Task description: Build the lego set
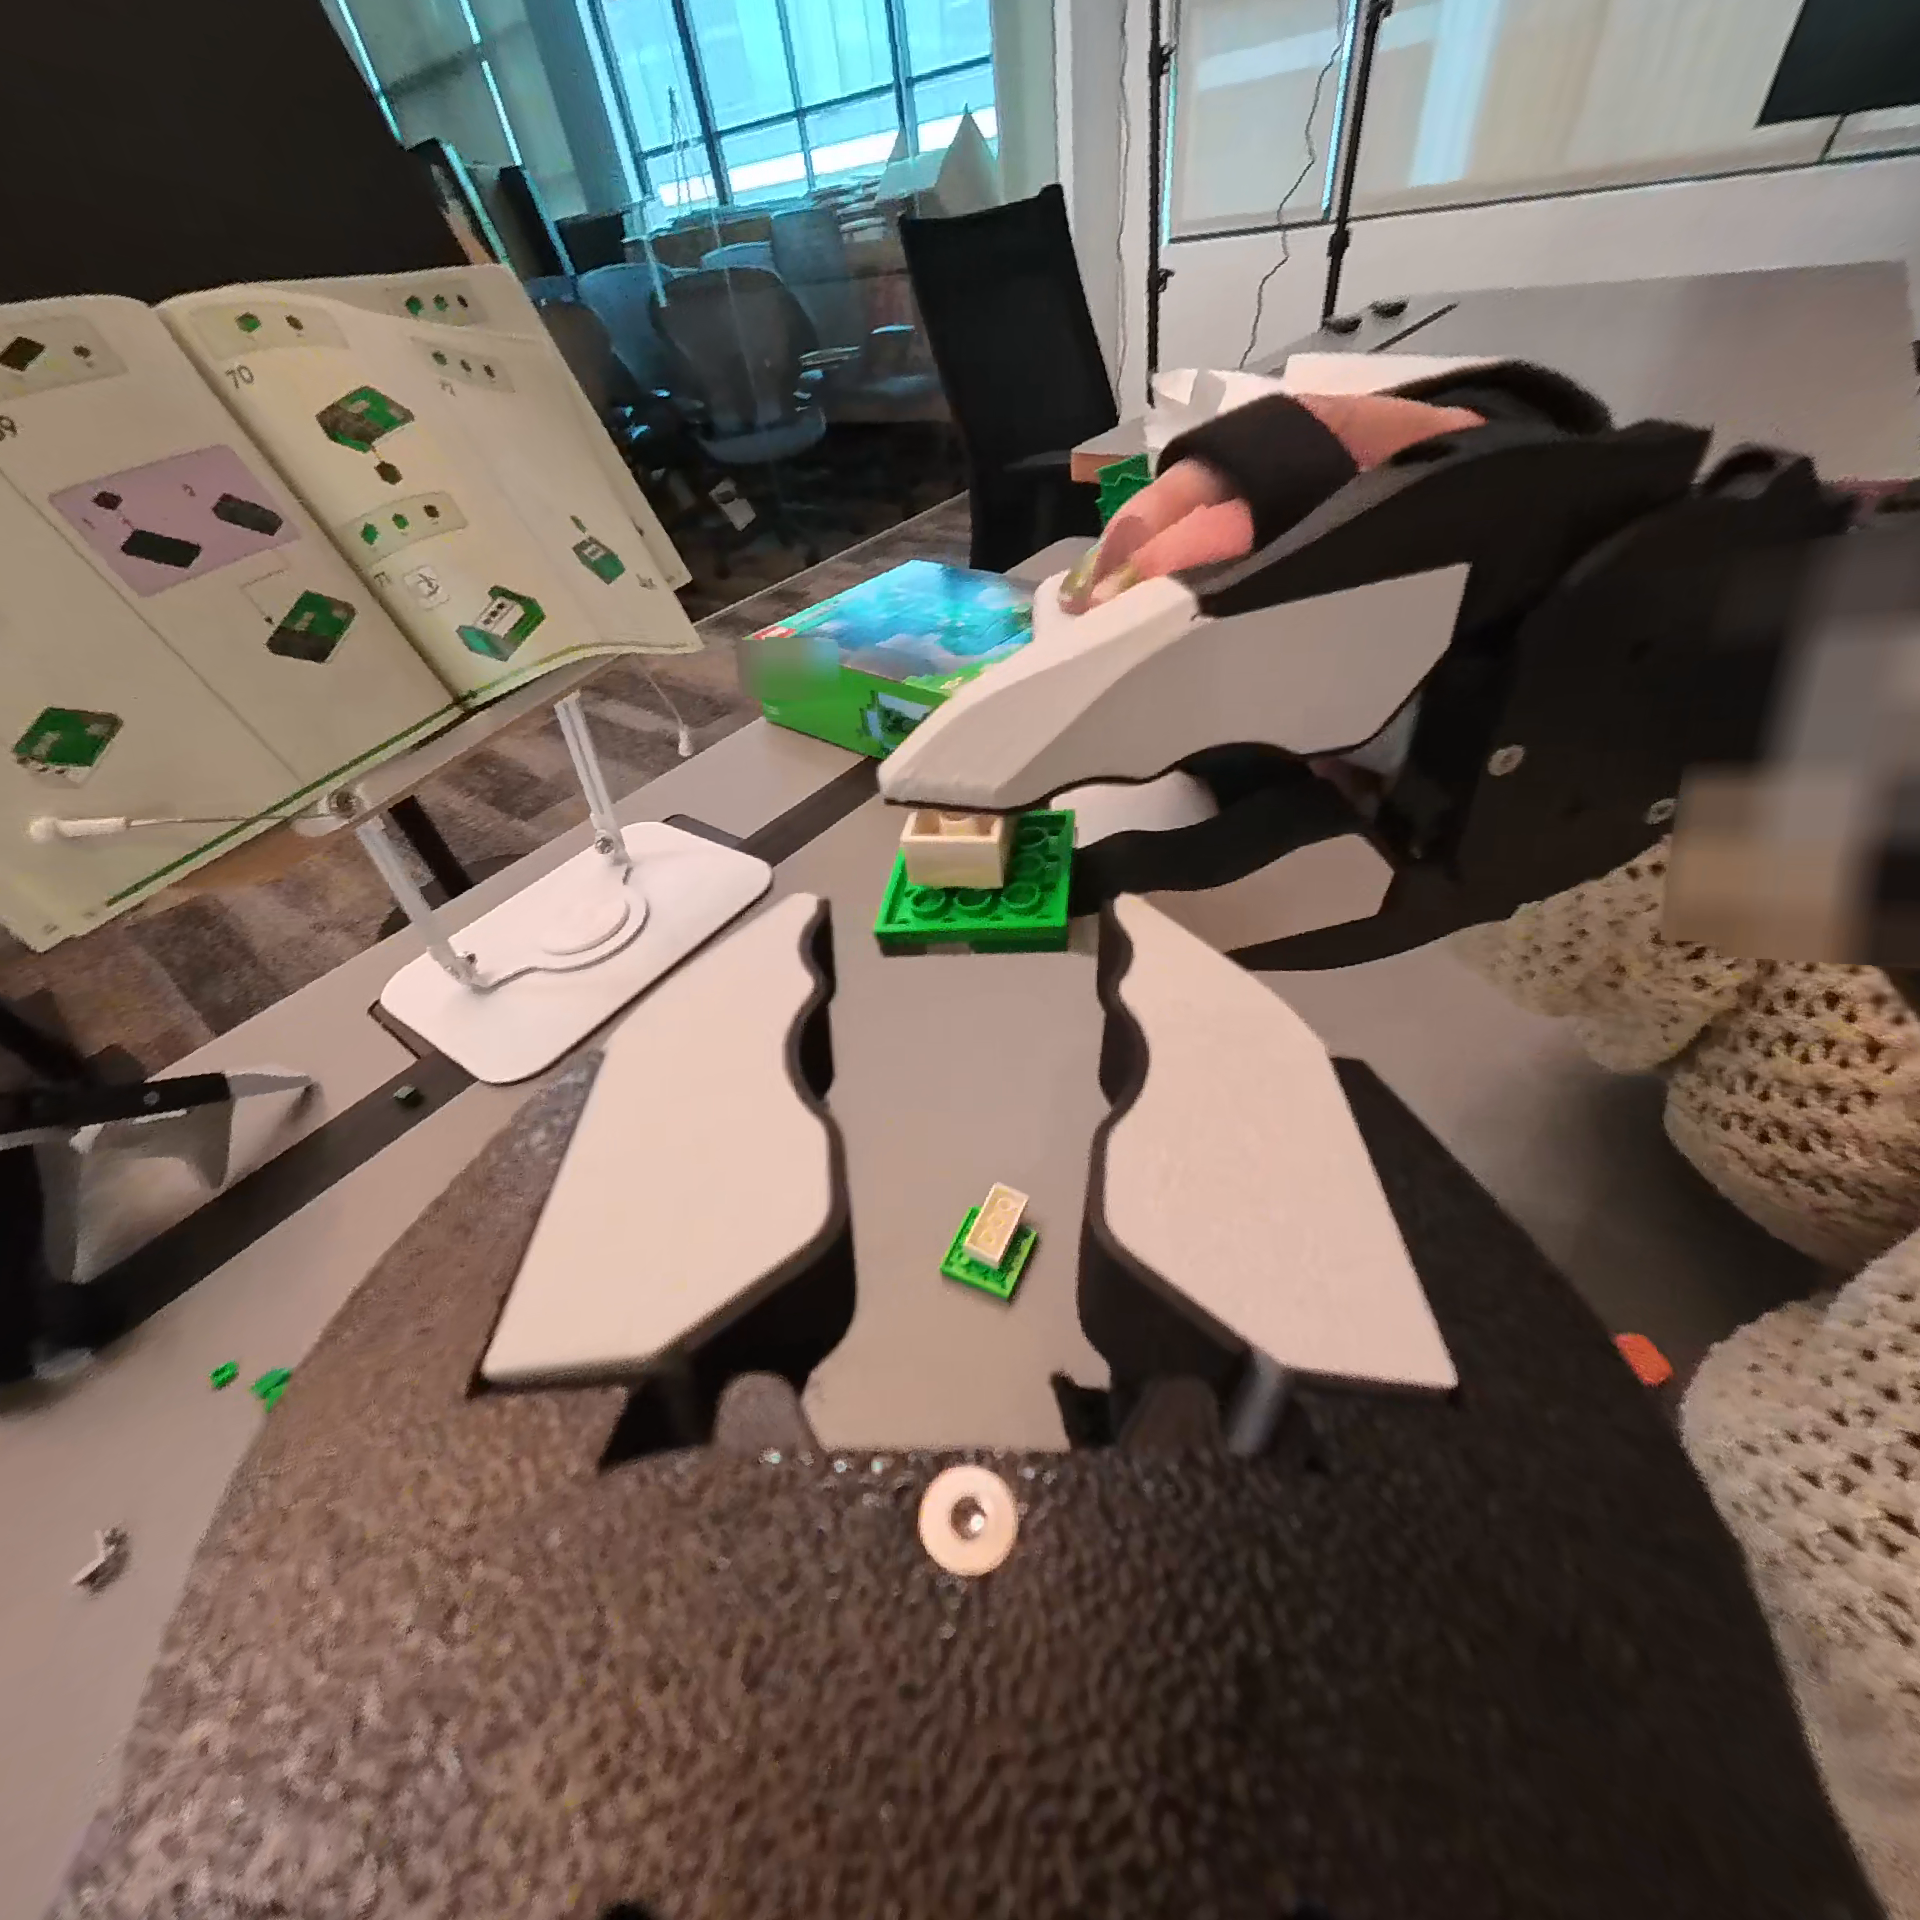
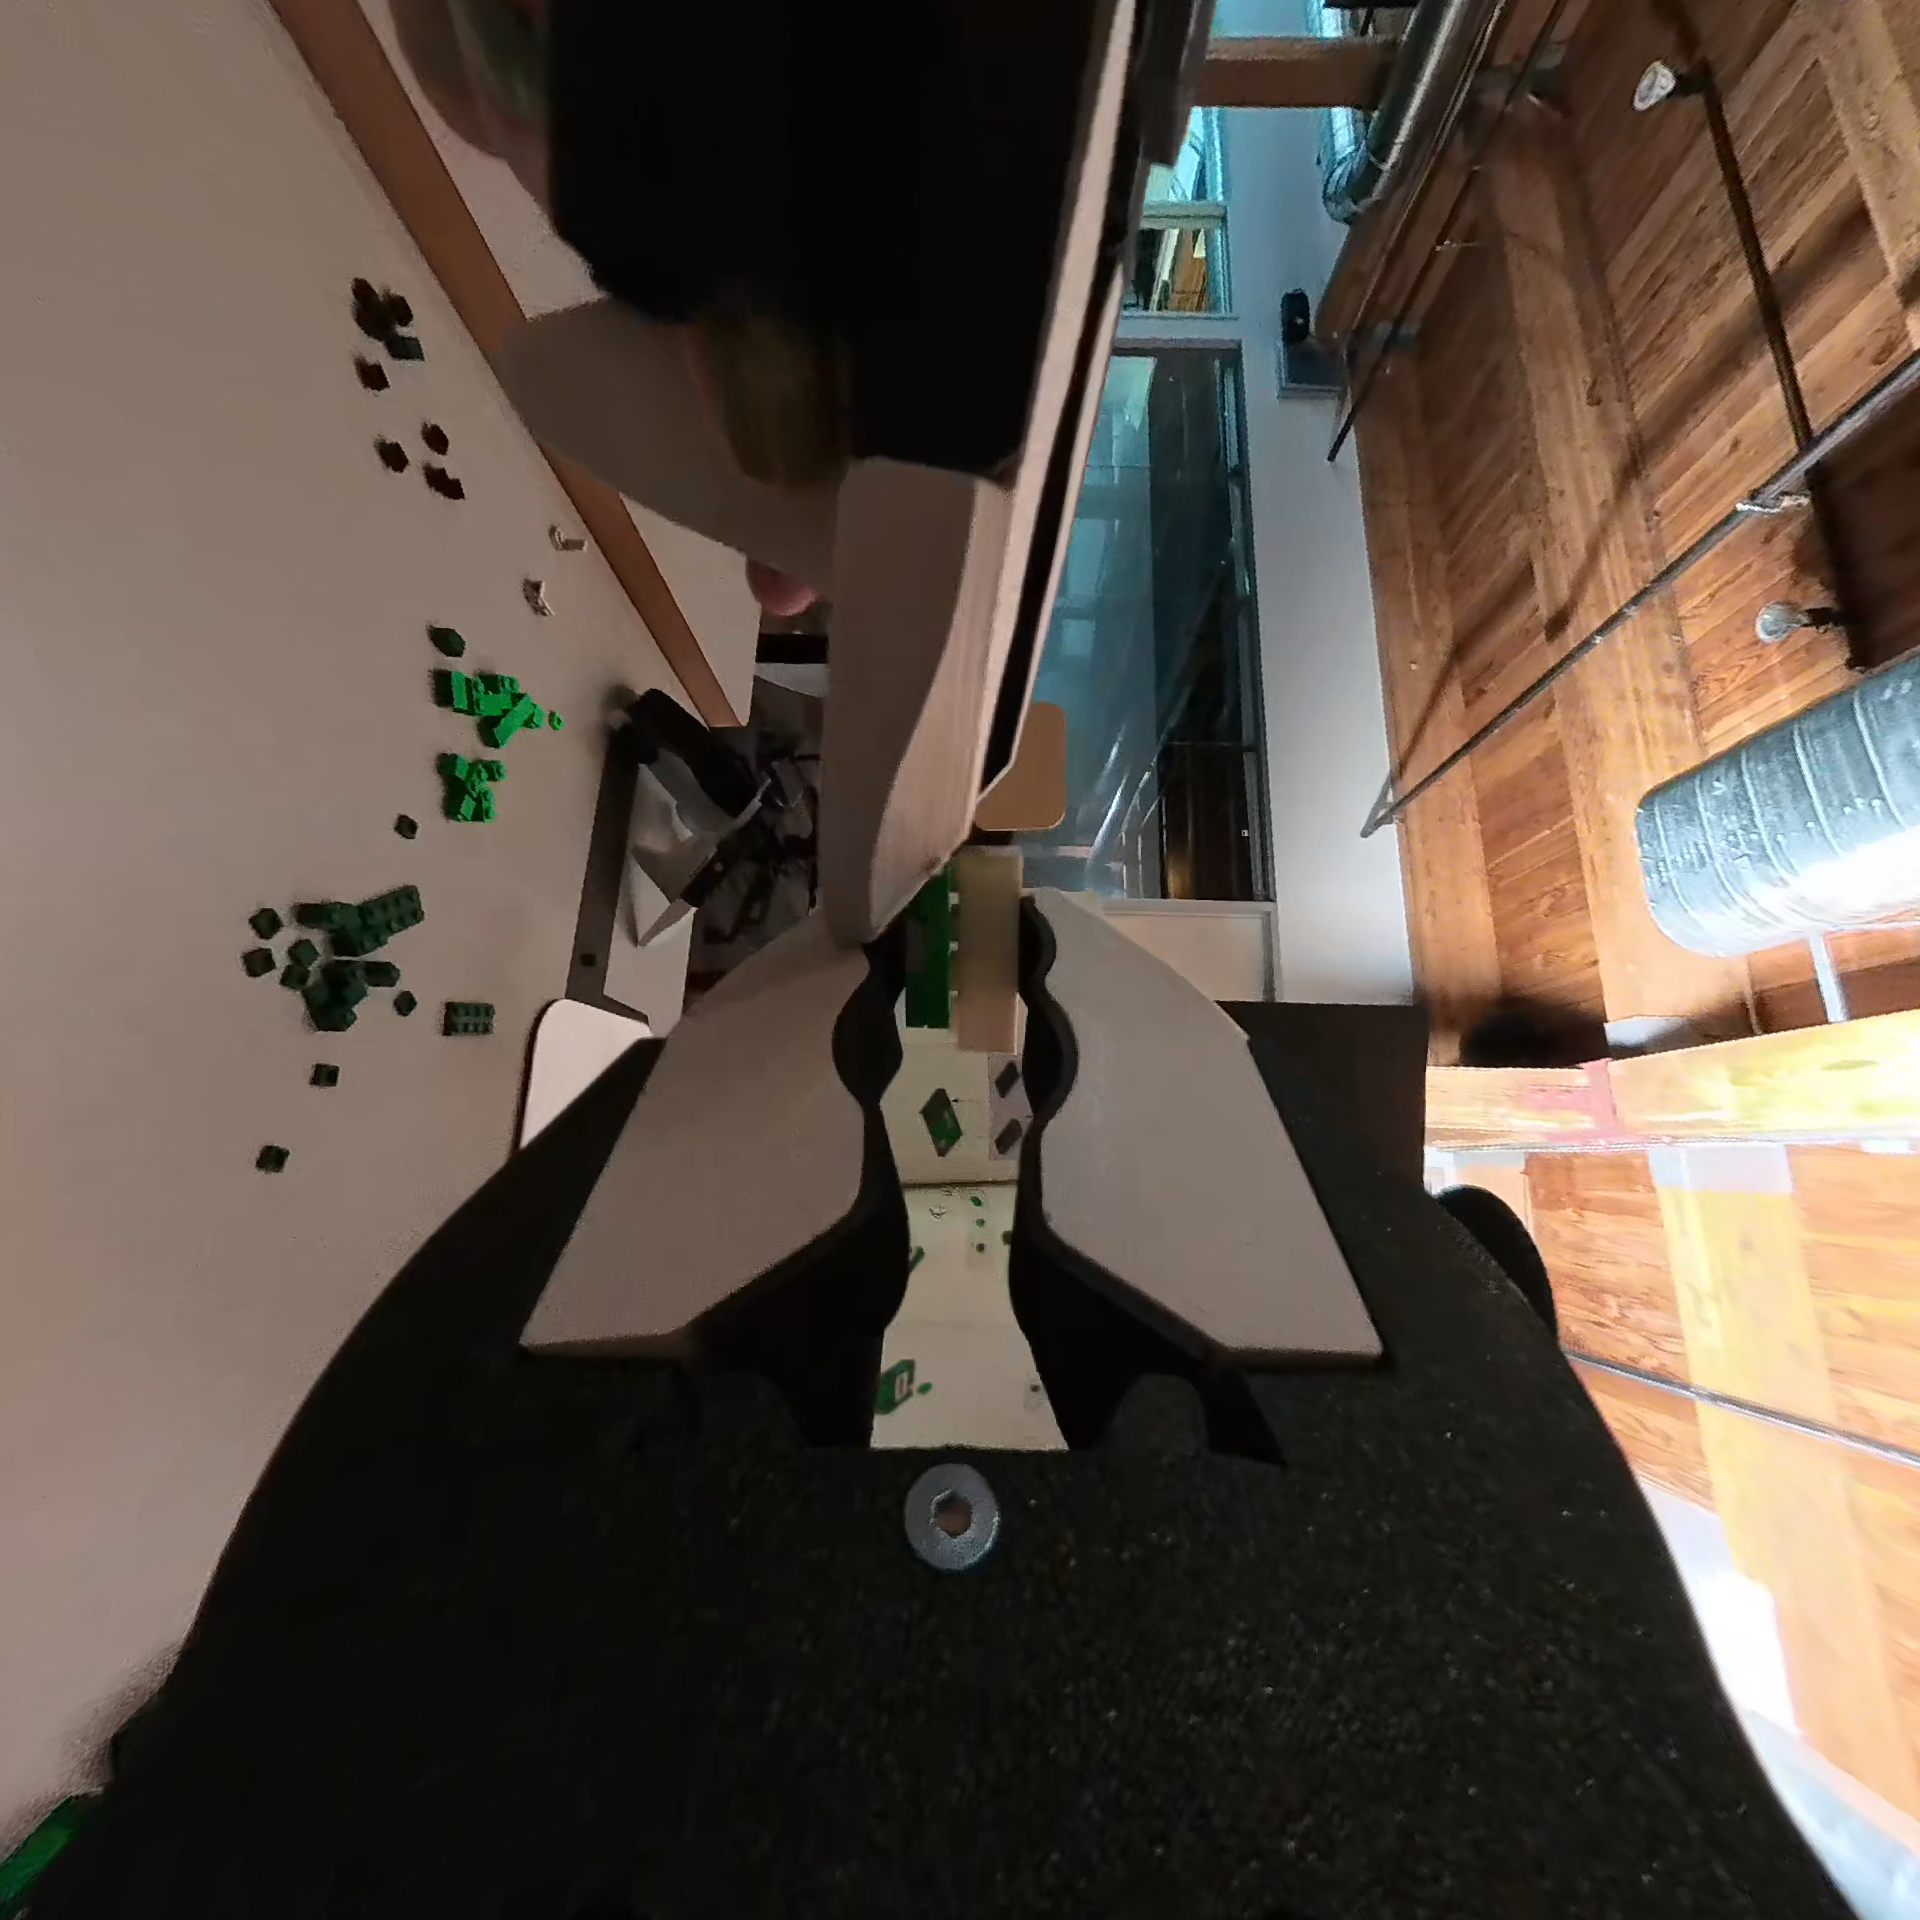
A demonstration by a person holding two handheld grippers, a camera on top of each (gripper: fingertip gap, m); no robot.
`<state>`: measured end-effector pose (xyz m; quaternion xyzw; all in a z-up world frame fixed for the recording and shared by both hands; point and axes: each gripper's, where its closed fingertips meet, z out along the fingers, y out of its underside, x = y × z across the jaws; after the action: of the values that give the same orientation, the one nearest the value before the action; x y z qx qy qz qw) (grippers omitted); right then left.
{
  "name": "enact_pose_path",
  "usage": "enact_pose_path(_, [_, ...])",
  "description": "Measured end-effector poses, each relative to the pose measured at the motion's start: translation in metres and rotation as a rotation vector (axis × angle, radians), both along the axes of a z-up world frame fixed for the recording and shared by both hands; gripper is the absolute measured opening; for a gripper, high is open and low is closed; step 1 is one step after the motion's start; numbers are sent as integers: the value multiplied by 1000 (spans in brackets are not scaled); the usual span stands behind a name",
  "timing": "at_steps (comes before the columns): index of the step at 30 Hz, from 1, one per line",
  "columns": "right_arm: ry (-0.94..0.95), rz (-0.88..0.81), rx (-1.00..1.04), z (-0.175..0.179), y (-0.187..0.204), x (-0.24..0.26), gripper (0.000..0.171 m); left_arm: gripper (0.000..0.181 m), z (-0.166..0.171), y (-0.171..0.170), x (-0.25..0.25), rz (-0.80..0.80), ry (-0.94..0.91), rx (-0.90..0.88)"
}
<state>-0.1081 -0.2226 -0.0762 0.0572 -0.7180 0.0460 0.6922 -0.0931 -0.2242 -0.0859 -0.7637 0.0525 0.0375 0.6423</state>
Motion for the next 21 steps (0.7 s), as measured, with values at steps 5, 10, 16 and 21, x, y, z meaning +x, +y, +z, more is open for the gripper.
enact_pose_path(5, [10, -2, 15, 4, -2, 1, 20, 48, 0, 1, 6, -55, -18, -9])
enact_pose_path(10, [17, 31, 23, 6, -5, 5, 20, 35, 3, -2, 8, -101, -40, 38])
enact_pose_path(16, [54, 125, 34, 10, -12, 9, 20, 35, 7, -6, 11, -142, -65, 68])
enact_pose_path(21, [55, 188, 50, 10, -16, 13, 20, 35, 8, -9, 15, -163, -73, 68])
